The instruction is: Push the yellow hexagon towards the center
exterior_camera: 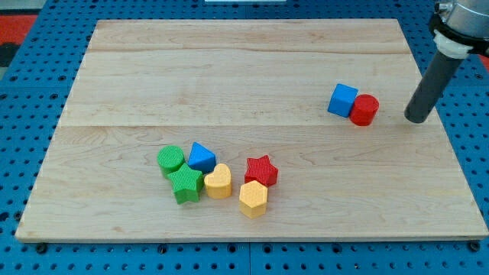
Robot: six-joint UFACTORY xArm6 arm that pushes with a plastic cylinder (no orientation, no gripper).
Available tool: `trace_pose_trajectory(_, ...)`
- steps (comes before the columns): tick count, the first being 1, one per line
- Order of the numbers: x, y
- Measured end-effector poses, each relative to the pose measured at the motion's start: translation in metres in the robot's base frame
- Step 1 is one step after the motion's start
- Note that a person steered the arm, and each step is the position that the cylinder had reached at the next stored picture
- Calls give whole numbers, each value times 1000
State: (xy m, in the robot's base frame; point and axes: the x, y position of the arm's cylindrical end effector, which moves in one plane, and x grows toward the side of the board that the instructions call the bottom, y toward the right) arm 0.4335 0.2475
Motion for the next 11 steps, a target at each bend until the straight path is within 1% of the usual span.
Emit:
trace_pose_trajectory(1, 8, 6)
trace_pose_trajectory(2, 77, 21)
trace_pose_trajectory(3, 132, -48)
trace_pose_trajectory(4, 177, -138)
trace_pose_trajectory(5, 183, -223)
trace_pose_trajectory(7, 92, -254)
trace_pose_trajectory(11, 41, -280)
